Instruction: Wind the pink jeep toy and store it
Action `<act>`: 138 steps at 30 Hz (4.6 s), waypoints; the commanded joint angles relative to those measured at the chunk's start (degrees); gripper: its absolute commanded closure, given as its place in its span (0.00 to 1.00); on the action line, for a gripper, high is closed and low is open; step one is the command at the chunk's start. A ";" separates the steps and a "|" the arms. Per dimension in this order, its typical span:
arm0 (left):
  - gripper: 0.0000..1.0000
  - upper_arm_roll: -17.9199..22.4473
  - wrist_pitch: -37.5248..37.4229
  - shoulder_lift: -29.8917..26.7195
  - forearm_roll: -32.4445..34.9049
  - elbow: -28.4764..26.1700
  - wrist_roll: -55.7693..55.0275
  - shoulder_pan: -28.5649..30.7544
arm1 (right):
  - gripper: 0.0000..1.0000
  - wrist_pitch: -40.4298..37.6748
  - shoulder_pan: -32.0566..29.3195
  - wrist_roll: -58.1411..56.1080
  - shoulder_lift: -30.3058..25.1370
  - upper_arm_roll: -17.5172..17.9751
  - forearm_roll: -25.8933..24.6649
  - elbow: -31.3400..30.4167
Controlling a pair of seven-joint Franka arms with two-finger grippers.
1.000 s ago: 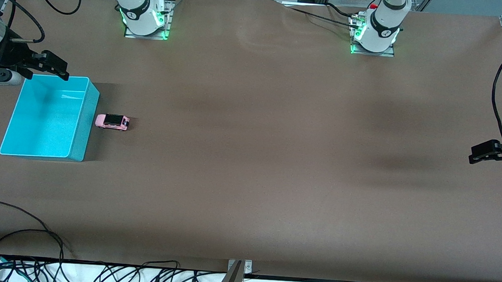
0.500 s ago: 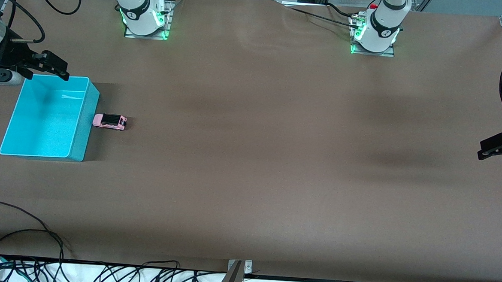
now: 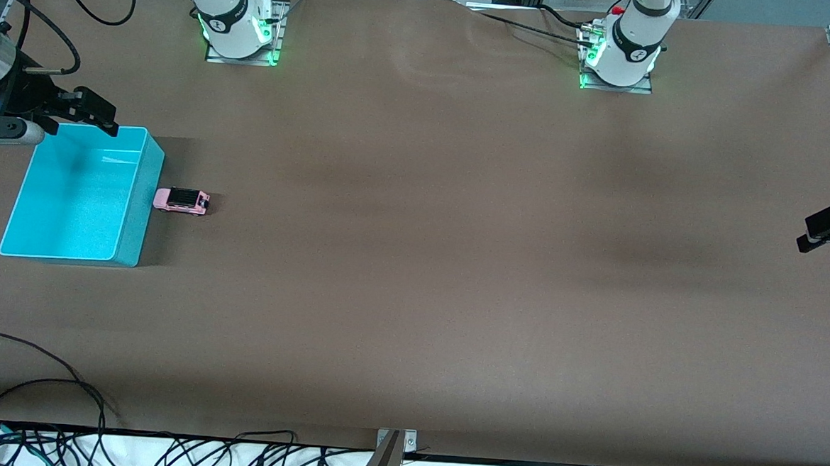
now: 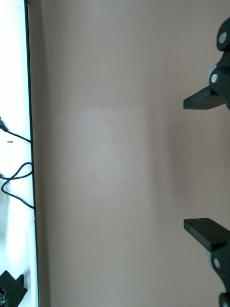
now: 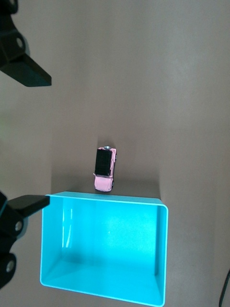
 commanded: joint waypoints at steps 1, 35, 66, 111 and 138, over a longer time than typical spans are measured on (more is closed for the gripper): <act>0.00 0.32 -0.51 -0.34 -1.84 -1.52 1.93 0.25 | 0.00 -0.17 1.28 0.50 0.21 0.00 -0.37 1.67; 0.00 0.76 -0.51 1.07 -1.31 -2.75 1.49 1.13 | 0.00 -0.87 1.19 7.70 1.62 0.52 -0.90 1.59; 0.00 0.76 -0.51 1.07 -1.31 -2.66 1.75 2.01 | 0.00 8.25 1.37 7.70 1.19 0.70 -0.28 -7.71; 0.00 0.85 -0.51 0.98 -1.31 -2.40 1.75 2.89 | 0.00 39.29 0.49 8.14 3.46 2.11 -0.28 -34.89; 0.00 0.76 -0.42 1.07 -1.05 -2.57 1.14 3.68 | 0.00 53.53 -7.33 37.22 14.01 2.02 -0.72 -36.29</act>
